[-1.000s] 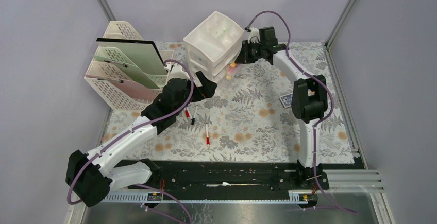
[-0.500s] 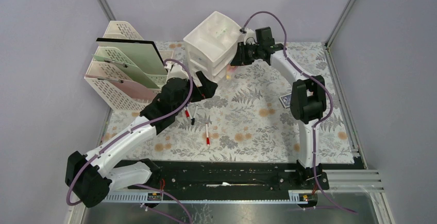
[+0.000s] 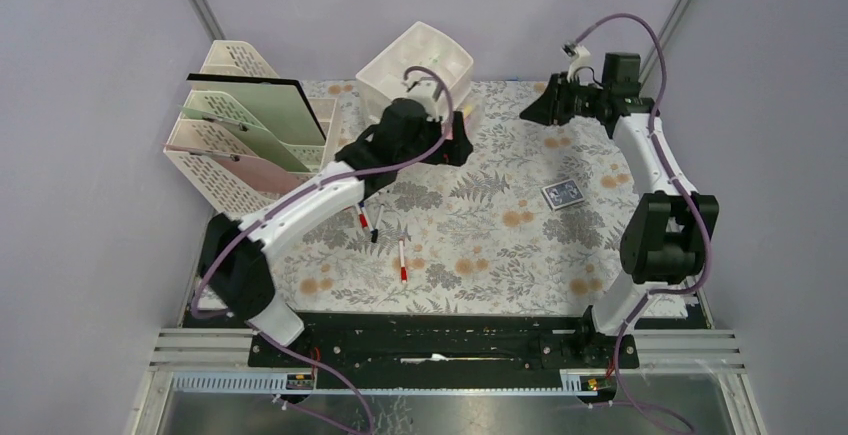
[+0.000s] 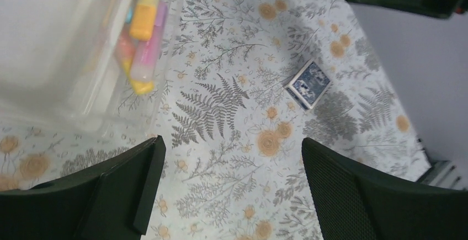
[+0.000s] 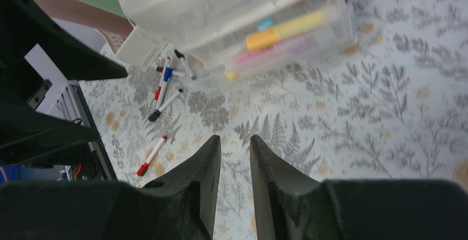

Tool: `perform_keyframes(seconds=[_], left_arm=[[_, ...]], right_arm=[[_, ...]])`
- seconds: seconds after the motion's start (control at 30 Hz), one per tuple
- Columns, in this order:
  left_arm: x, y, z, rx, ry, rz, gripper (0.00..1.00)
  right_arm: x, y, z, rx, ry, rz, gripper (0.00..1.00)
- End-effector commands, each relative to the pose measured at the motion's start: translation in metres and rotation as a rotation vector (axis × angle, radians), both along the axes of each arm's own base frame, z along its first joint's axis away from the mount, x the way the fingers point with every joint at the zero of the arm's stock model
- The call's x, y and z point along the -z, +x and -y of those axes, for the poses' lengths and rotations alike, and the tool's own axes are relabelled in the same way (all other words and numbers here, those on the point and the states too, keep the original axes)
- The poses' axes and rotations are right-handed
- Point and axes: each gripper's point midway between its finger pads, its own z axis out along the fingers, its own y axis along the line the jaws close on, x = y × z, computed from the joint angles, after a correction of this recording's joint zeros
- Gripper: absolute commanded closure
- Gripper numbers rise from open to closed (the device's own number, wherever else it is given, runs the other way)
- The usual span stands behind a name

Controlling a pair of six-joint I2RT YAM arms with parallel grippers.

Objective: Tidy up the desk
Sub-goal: Close the drawer in the storage box.

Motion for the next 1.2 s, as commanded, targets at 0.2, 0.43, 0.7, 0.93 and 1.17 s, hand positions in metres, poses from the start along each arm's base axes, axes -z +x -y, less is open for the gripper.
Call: perform_keyframes(seconds=[0.2,0.43,0.7,0.93,1.17], left_arm=[[0.060,0.047,0.059,0.151,0.337,-0.014,0.15],[0.094,0.079,0.070,0.147,0.512,0.046,0.56],[0.123,0.114,0.040,0.018,0.767,0.106,0.62],[0.122,0.142,0.006,-0.126,0.879,0.124,0.24],[0.112,0.156,0.004,-0.126,0.806,0.119,0.01]], right_arm=[[0.047,-0.037,0.040,0.051,-0.051,-0.048,0.65],[0.059,-0.037,0.048,0.073,-0.042,-0.072,0.65],[0.063,-0.036,0.046,0.068,-0.022,-0.091,0.65],[0.064,-0.036,0.047,0.070,-0.024,-0.092,0.65],[0.066,-0.036,0.048,0.073,-0.024,-0.097,0.65]])
